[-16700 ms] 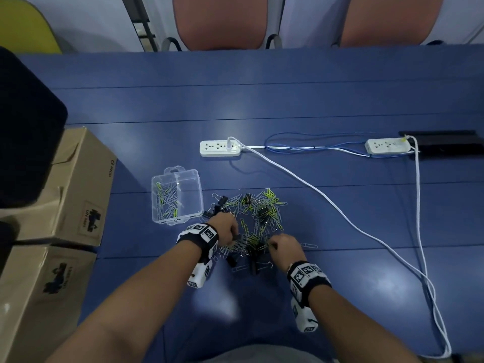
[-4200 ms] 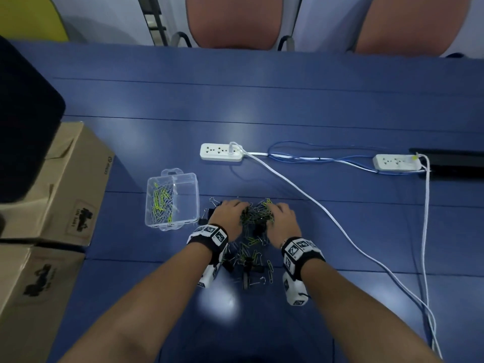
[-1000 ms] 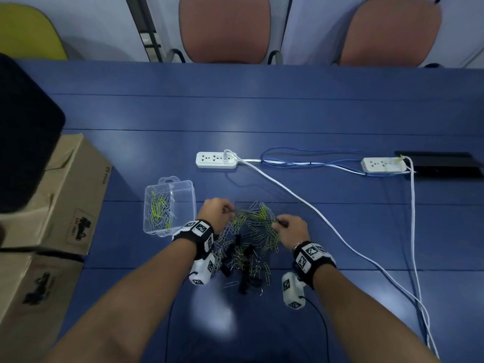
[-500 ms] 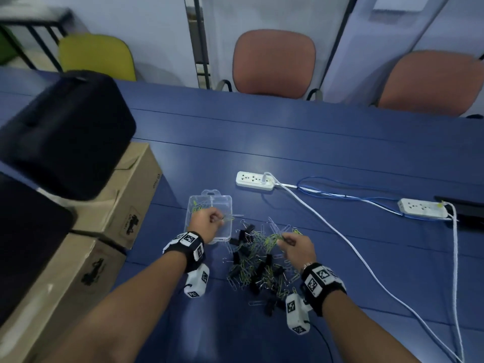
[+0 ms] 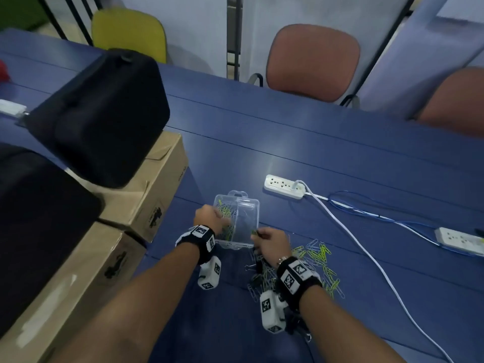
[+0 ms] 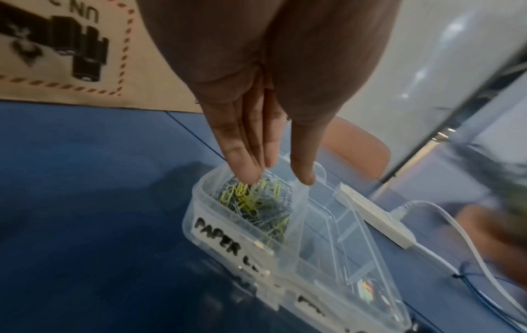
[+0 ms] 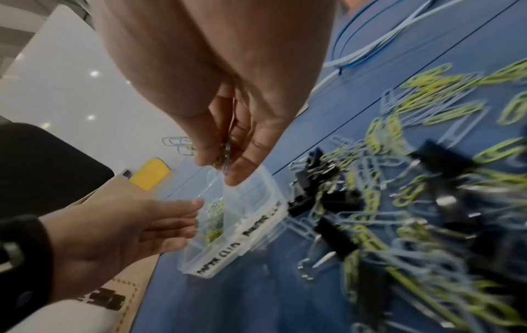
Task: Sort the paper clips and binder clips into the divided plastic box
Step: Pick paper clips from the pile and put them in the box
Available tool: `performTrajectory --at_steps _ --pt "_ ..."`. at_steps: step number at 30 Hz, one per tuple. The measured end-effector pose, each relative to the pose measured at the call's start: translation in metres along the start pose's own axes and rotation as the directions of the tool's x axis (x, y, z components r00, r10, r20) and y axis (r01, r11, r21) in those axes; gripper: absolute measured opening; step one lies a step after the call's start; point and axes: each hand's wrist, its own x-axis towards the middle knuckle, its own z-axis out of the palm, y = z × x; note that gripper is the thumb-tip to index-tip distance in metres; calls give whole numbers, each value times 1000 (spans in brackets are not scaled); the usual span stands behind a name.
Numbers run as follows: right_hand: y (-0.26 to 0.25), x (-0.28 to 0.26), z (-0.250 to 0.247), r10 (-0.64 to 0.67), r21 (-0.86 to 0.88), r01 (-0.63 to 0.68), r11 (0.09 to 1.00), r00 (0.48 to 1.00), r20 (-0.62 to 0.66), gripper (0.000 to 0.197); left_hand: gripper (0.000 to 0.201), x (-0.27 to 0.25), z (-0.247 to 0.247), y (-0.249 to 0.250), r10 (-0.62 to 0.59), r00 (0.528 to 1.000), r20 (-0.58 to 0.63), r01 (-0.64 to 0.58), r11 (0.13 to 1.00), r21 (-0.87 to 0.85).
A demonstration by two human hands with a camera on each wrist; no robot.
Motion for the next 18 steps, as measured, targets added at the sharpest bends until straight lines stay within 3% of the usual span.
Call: performTrajectory --at_steps 2,4,7,10,14,16,18 --pt "-11 17 21 53 -7 -53 999 999 9 5 34 4 -1 -6 43 998 34 -45 997 55" --pt "-20 37 40 104 -18 -104 994 994 22 12 23 6 -4 -11 94 994 50 -97 993 60" --pt "-35 61 62 173 -119 -166 979 984 45 7 9 9 -14 -22 121 992 -30 -122 993 -10" --pt "-50 77 75 218 -182 -208 961 975 38 13 10 12 -20 -33 106 988 -112 -117 989 -96" --pt "-55 91 82 216 -280 -197 939 976 38 51 10 14 -25 -38 89 986 -139 -109 984 -142" --pt "-55 90 78 229 -331 -189 924 970 85 47 9 15 -24 -39 93 985 -147 -113 984 -137" --pt "-58 84 70 225 -250 -186 950 965 135 41 8 14 -21 -38 114 983 -144 -132 984 -122"
